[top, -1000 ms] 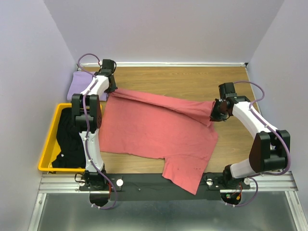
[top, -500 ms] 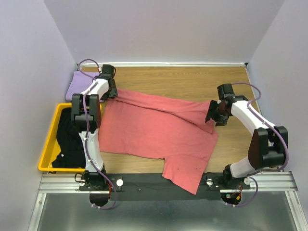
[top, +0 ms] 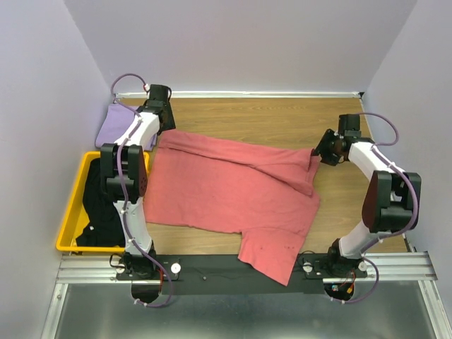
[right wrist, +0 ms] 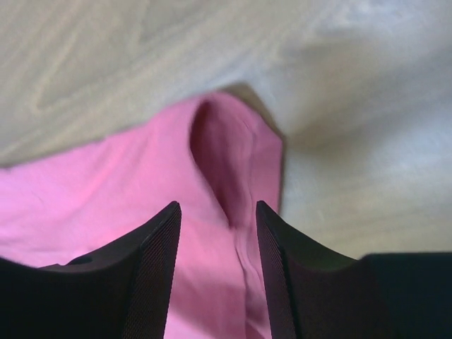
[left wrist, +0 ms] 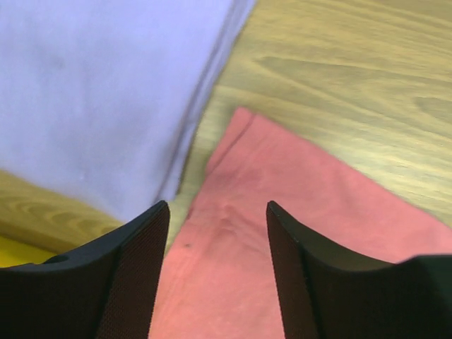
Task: Fold and stack the t-shirts
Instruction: Fold the tshirt
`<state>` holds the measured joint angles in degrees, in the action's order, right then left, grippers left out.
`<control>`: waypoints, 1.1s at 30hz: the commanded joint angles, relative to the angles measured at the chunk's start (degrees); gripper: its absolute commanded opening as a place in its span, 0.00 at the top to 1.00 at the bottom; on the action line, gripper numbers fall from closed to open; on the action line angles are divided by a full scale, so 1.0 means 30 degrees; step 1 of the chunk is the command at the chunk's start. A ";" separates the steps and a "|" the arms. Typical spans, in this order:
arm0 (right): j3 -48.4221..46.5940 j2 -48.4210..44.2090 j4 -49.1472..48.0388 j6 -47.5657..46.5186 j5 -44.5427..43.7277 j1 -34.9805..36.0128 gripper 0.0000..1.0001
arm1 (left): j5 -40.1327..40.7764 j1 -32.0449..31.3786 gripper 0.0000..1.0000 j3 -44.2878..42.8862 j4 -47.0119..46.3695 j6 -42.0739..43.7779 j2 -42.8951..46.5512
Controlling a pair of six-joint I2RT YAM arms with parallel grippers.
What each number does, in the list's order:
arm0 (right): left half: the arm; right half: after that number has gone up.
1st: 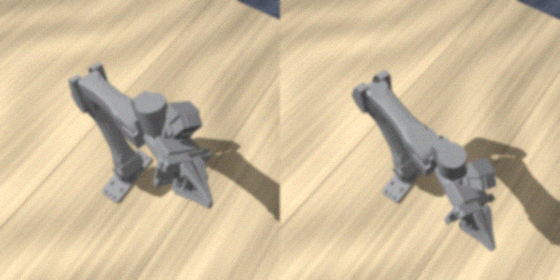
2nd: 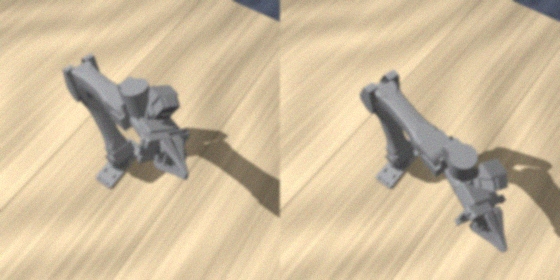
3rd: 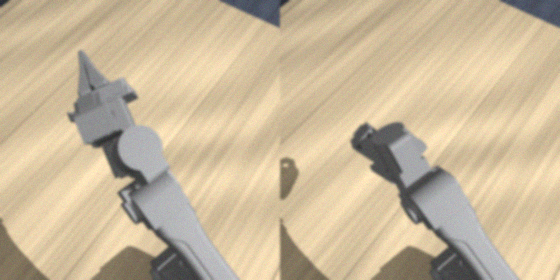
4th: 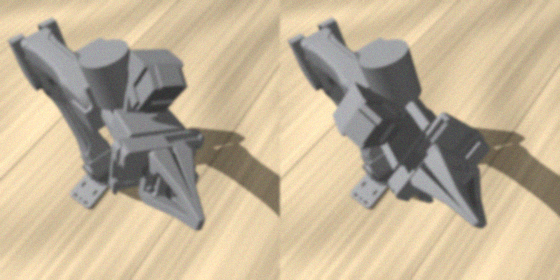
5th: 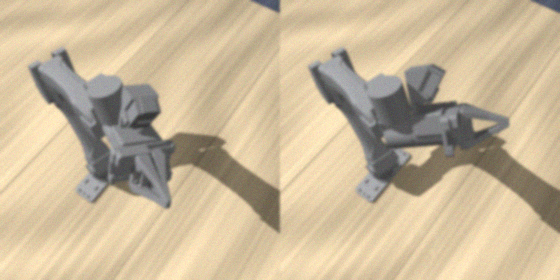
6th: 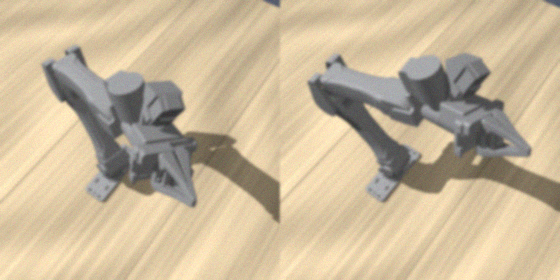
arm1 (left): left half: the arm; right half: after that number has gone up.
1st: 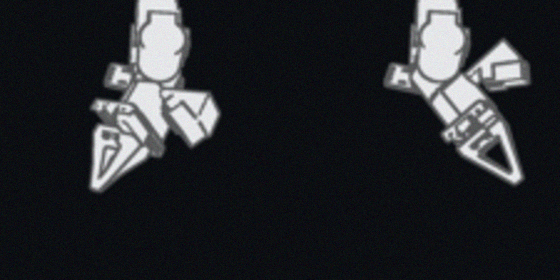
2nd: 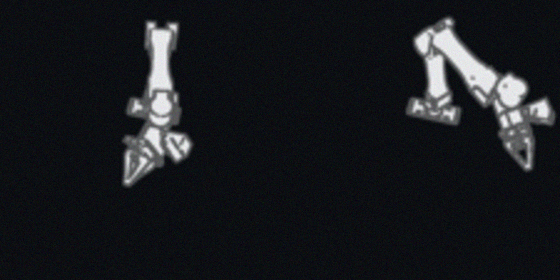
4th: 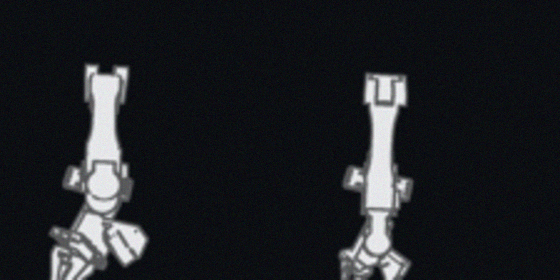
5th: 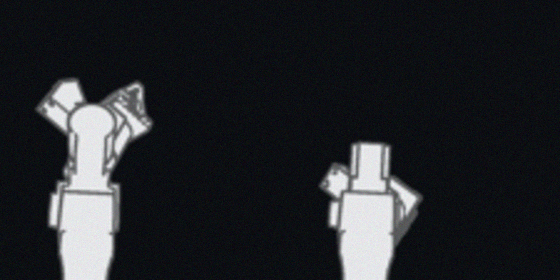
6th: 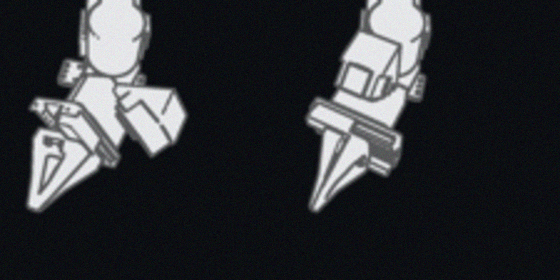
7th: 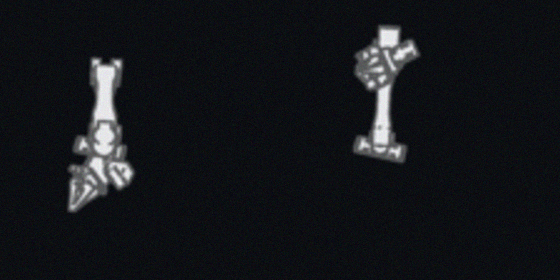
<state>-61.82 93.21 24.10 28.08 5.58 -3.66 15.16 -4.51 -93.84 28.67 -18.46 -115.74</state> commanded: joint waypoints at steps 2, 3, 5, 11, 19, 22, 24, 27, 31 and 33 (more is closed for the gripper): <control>0.0013 0.1739 -0.3870 0.1275 0.2004 -0.0654 0.48 | -0.1360 -0.0341 0.40 -0.0125 -0.1176 -0.0205 -0.0938; -0.0046 0.2033 -0.4075 0.1566 0.2180 -0.0742 0.48 | -0.1419 -0.0341 0.41 -0.0212 -0.1234 -0.0234 -0.1404; -0.0163 0.2825 -0.4778 0.1803 0.2882 -0.0859 0.52 | -0.1566 -0.0341 0.42 -0.0534 -0.1235 -0.0263 -0.1817; -0.0192 0.4114 -0.6186 0.2652 0.3909 -0.0889 0.53 | -0.1712 -0.0312 0.44 -0.1150 -0.1265 -0.0293 -0.3281; -0.0485 0.5462 -0.6685 0.3005 0.3268 -0.1766 0.81 | -0.2180 -0.0312 0.53 -0.1355 -0.0475 -0.0555 -0.4396; -0.1185 0.6192 -0.6714 0.2918 0.2740 -0.2906 0.99 | -0.2444 -0.0312 0.58 -0.1473 -0.0093 -0.0760 -0.4747; -0.1801 0.6750 -0.6656 0.2452 0.2621 -0.3231 0.99 | -0.2910 -0.0312 0.61 -0.1531 -0.0063 -0.0878 -0.4807; -0.3470 0.7892 -0.6626 0.1603 0.2124 -0.3467 1.00 | -0.3818 -0.0312 0.66 -0.1735 -0.0151 -0.1141 -0.5041; -0.5901 0.9766 -0.6597 0.0342 0.2646 -0.3584 0.99 | -0.4319 -0.0370 0.68 -0.2292 -0.0151 -0.1464 -0.5335; -0.7187 1.0735 -0.6394 -0.0186 0.3174 -0.3584 1.00 | -0.4670 -0.0371 0.68 -0.2555 -0.0151 -0.1639 -0.5422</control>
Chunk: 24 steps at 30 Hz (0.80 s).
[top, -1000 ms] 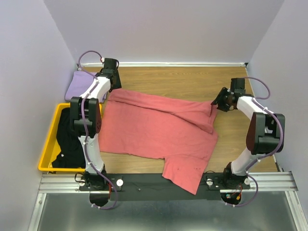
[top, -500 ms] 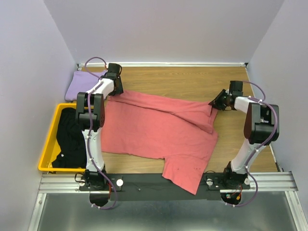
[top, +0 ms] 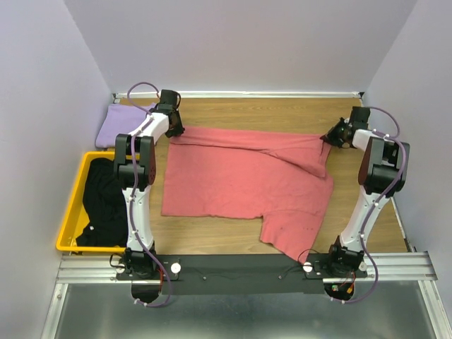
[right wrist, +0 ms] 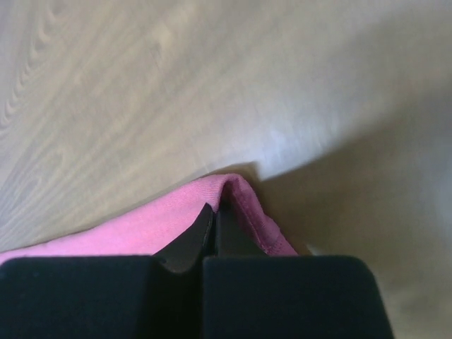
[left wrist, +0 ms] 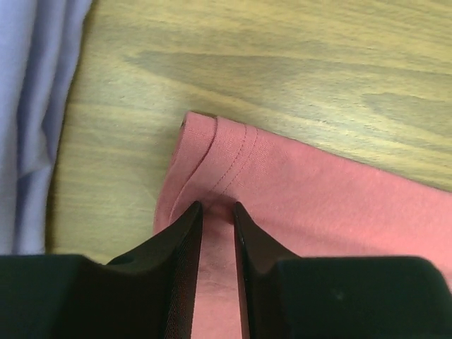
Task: Fold and stack the t-shirts
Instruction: Fold the tshirt
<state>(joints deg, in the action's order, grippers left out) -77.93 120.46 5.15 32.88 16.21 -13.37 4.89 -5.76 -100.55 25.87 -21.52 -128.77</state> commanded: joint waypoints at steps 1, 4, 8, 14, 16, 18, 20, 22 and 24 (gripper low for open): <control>-0.2174 0.1855 0.0041 -0.1907 -0.0160 -0.0350 0.99 | -0.1247 0.0045 0.68 -0.0349 0.0782 -0.0707 -0.1023; -0.2792 0.1770 0.0508 -0.2375 0.0513 -0.0350 0.90 | -0.0695 0.0045 0.58 0.0029 0.0461 -0.0854 -0.0146; -0.2530 0.0336 0.1125 -0.3079 0.0546 -0.0291 0.71 | 0.0830 0.0045 0.40 0.0733 -0.0212 -0.1088 0.1933; -0.1038 -0.3236 0.2589 -0.4544 -0.0742 0.0645 0.55 | 0.2120 -0.0160 0.31 0.2870 -0.1120 -0.1528 0.5417; -0.0451 -0.4609 0.3116 -0.4662 -0.1356 0.1026 0.52 | 0.2356 -0.0219 0.31 0.4391 -0.1414 -0.1762 0.6036; 0.0456 -0.5434 0.3642 -0.4779 -0.1505 0.1611 0.51 | 0.2415 -0.0219 0.31 0.5910 -0.2175 -0.2054 0.6708; 0.1071 -0.6431 0.4112 -0.4809 -0.2031 0.2314 0.51 | 0.2473 -0.0190 0.31 0.6562 -0.2674 -0.2289 0.6859; 0.2183 -0.7278 0.4638 -0.4344 -0.2383 0.2666 0.51 | 0.2415 -0.0132 0.32 0.6943 -0.3025 -0.2610 0.6568; 0.3439 -0.7748 0.4991 -0.3642 -0.2414 0.2726 0.51 | 0.2298 -0.0131 0.33 0.6771 -0.3172 -0.2700 0.6334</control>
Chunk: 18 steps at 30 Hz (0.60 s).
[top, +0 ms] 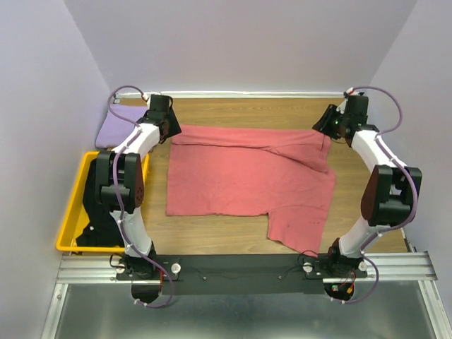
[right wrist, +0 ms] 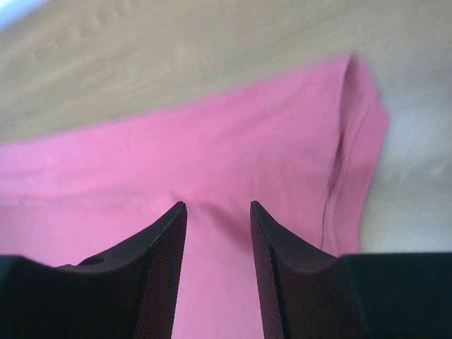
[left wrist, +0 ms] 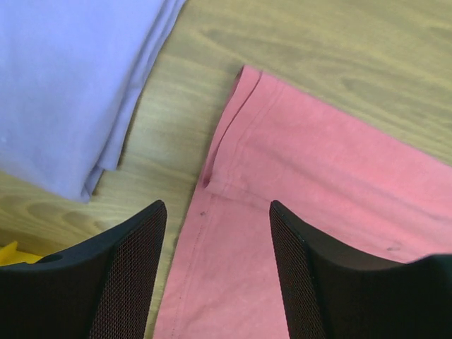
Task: Fold and stack the t-shirts
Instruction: Fold the tshirt
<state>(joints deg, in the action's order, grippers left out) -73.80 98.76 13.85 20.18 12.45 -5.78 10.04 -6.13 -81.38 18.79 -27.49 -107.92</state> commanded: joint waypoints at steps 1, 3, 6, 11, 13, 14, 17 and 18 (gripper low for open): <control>0.2448 -0.0779 0.2152 0.0712 -0.1132 0.0199 0.51 | 0.0491 -0.0007 0.34 0.0235 -0.0871 -0.0711 -0.0793; 0.3151 -0.1628 0.2269 0.0567 -0.0754 0.0199 0.49 | 0.0256 -0.0007 0.34 -0.0146 -0.0551 -0.0711 -0.1146; 0.3799 -0.2186 0.2531 -0.0923 0.0099 0.1365 0.46 | 0.0021 -0.0124 0.35 -0.0089 -0.0666 -0.0653 -0.0739; 0.3536 -0.1517 0.3236 -0.2481 -0.2710 0.5902 0.46 | 0.0371 -0.1060 0.34 0.1168 -0.0783 -0.0156 0.0694; 0.3099 -0.0525 0.3265 -0.2392 -0.3121 0.6726 0.48 | 0.0986 -0.1702 0.34 0.2102 -0.0871 0.0079 0.1718; 0.2980 -0.0257 0.3236 -0.2421 -0.3327 0.6935 0.49 | 0.1162 -0.1938 0.34 0.2428 -0.0900 0.0196 0.2131; 0.2481 0.0973 0.3149 -0.2655 -0.4031 0.7259 0.52 | 0.1982 -0.2817 0.33 0.3979 -0.1047 0.0518 0.3307; 0.2133 0.1179 0.3148 -0.2714 -0.4670 0.7259 0.52 | 0.2158 -0.2994 0.33 0.4390 -0.1105 0.0577 0.4061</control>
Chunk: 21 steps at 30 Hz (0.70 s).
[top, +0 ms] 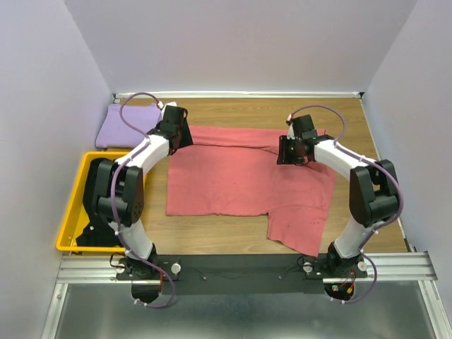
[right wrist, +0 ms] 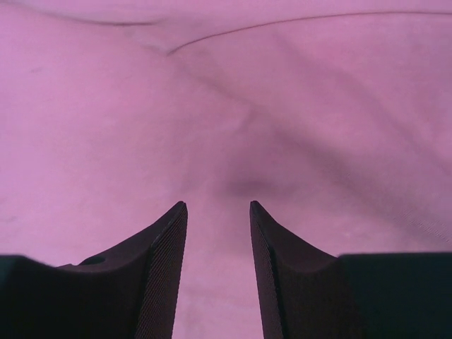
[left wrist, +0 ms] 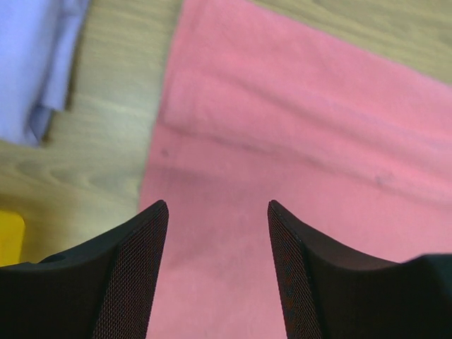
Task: Fold and stack the t-shirts
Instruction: Fold the tshirt
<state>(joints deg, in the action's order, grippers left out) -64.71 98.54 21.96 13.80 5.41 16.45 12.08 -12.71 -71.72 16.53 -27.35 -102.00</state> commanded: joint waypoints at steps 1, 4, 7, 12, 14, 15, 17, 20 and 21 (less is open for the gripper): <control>-0.1134 0.1457 0.0387 -0.0732 -0.2853 -0.0150 0.52 | 0.1744 -0.1005 0.33 0.2015 -0.0413 0.0563 0.2442; -0.1952 0.2306 0.0183 -0.1287 -0.3500 -0.0150 0.53 | 0.2096 -0.1709 0.33 0.3888 -0.0998 0.0709 0.3761; -0.2863 0.3274 0.0211 -0.1671 -0.4467 -0.0150 0.55 | 0.2449 -0.2324 0.33 0.5477 -0.1731 0.0827 0.4702; -0.3713 0.3802 0.0211 -0.2285 -0.5523 -0.0180 0.55 | 0.2713 -0.2677 0.33 0.7089 -0.2317 0.0915 0.5607; -0.4238 0.4329 0.0211 -0.2754 -0.6020 -0.0180 0.55 | 0.2888 -0.2736 0.33 0.7646 -0.2697 0.1002 0.5785; -0.4444 0.4504 0.0240 -0.2987 -0.6167 -0.0209 0.55 | 0.2947 -0.2736 0.33 0.7706 -0.2699 0.1090 0.5786; -0.4999 0.5088 0.0240 -0.3194 -0.6518 -0.0238 0.55 | 0.3006 -0.2824 0.33 0.7794 -0.2816 0.1178 0.5728; -0.5557 0.5792 0.0240 -0.3487 -0.6637 -0.0326 0.55 | 0.3006 -0.2853 0.33 0.7824 -0.2904 0.1208 0.5698; -0.5821 0.5911 0.0211 -0.3575 -0.6637 -0.0326 0.55 | 0.3006 -0.2853 0.33 0.7882 -0.2962 0.1208 0.5698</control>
<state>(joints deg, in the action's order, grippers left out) -79.29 113.51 22.65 5.37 -11.22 15.99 18.63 -20.82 -48.51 10.50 -24.43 -86.67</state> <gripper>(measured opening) 0.453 0.668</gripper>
